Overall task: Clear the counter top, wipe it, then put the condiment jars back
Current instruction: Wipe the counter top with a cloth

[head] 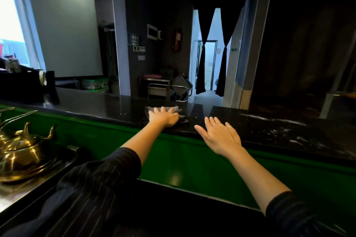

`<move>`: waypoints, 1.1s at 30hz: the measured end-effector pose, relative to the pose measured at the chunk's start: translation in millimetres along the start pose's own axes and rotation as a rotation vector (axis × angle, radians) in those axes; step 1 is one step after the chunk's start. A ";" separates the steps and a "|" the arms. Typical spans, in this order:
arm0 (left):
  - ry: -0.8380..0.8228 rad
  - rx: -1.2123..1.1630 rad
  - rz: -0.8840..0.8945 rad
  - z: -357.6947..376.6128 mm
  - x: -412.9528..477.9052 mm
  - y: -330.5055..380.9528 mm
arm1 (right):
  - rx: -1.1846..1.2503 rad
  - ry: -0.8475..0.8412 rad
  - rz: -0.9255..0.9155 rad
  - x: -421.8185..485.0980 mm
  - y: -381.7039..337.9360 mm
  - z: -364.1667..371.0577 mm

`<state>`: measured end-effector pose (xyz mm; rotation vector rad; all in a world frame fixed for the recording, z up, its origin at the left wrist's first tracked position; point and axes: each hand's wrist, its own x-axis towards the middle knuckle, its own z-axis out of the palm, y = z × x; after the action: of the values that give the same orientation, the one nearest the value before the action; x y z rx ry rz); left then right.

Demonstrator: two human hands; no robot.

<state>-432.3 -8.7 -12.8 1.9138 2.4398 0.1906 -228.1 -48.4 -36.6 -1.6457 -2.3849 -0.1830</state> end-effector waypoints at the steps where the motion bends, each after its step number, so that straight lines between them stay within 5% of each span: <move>1: -0.008 0.013 0.036 2.4 -1.7 17.2 | -0.002 -0.003 0.002 0.4 1.3 0.0; 7: -0.050 0.097 0.237 6.8 10.0 22.5 | 0.052 -0.063 -0.014 -1.6 6.5 -3.7; 16: -0.030 0.002 0.037 -2.4 102.2 -91.0 | 0.021 -0.010 0.024 1.0 0.8 1.4; 21: -0.040 0.011 0.081 1.2 115.4 -33.6 | -0.026 0.009 0.045 1.8 -1.3 2.7; 25: -0.092 0.067 0.286 9.2 92.7 32.7 | -0.016 -0.014 0.056 3.3 -1.4 1.5; 29: -0.122 0.039 0.452 0.5 71.4 24.3 | 0.027 -0.117 0.006 0.8 4.3 -7.1; 33: -0.073 -0.031 0.246 -7.1 90.8 -59.6 | 0.042 -0.202 -0.046 2.3 13.6 -16.0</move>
<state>-512.5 64.8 -8.5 2.1623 2.1387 0.1613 -214.2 -45.2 -21.0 -1.6629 -2.5557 0.0266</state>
